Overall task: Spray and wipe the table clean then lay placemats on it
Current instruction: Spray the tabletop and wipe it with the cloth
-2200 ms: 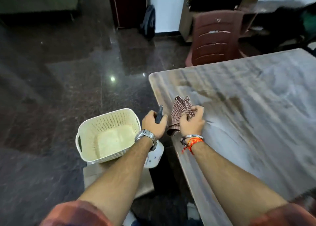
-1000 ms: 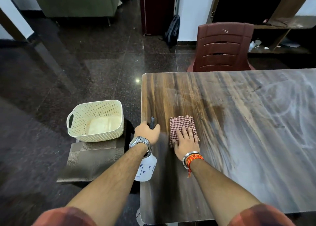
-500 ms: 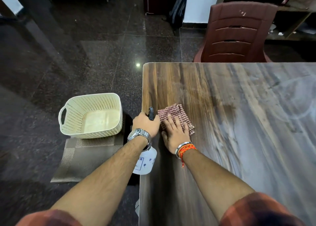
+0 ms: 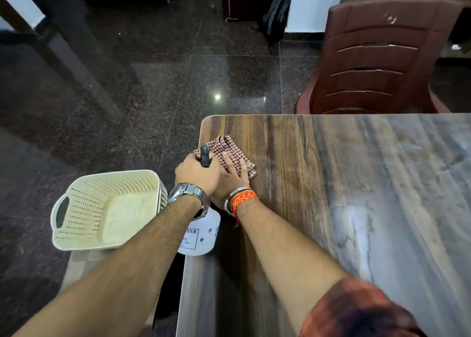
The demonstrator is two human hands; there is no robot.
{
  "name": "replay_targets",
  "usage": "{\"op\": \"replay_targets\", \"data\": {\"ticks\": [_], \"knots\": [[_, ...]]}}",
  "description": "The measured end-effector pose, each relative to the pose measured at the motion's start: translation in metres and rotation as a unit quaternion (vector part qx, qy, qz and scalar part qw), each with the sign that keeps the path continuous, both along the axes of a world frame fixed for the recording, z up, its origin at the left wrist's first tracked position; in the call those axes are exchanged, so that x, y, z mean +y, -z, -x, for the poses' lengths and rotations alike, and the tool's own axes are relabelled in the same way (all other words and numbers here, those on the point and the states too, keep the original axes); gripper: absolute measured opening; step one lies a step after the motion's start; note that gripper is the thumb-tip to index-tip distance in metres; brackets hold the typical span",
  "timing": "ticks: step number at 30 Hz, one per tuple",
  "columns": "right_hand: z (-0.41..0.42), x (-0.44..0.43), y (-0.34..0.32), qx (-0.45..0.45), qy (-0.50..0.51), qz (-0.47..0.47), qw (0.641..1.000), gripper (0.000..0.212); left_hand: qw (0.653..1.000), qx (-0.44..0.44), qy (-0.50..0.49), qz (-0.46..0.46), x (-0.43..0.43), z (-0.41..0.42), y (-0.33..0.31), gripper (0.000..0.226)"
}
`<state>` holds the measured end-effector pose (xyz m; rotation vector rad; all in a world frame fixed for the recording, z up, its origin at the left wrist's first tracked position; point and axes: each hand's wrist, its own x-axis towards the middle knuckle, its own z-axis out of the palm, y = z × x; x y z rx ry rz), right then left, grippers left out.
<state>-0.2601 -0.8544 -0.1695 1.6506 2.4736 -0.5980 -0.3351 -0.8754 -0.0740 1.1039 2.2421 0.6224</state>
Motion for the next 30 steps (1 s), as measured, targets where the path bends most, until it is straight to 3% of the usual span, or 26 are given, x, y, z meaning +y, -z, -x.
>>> {"op": "replay_targets", "data": {"ticks": [7, 11, 20, 23, 26, 30], "knots": [[0.002, 0.053, -0.011, -0.014, 0.005, 0.0, 1.0, 0.069, 1.0, 0.014, -0.015, 0.014, 0.016, -0.004, 0.007, 0.039], [-0.009, 0.098, 0.003, 0.028, 0.038, 0.018, 0.999, 0.063, 0.999, 0.036, -0.026, 0.016, 0.039, -0.013, 0.011, 0.04], [-0.15, 0.096, 0.016, -0.026, 0.322, -0.032, 0.946, 0.058, 0.999, 0.016, -0.042, -0.003, 0.032, -0.008, 0.006, 0.032], [-0.156, 0.077, 0.019, -0.026, 0.375, -0.047, 0.925, 0.058, 0.999, 0.012, -0.042, 0.006, 0.023, -0.005, 0.006, 0.033], [-0.116, 0.051, 0.015, -0.004, 0.326, -0.055, 0.944, 0.06, 0.999, 0.014, -0.041, 0.008, 0.015, -0.004, 0.007, 0.034], [-0.056, -0.016, 0.009, 0.006, 0.086, -0.072, 0.994, 0.055, 0.999, 0.022, -0.027, 0.013, -0.002, -0.008, 0.006, 0.039]]}}
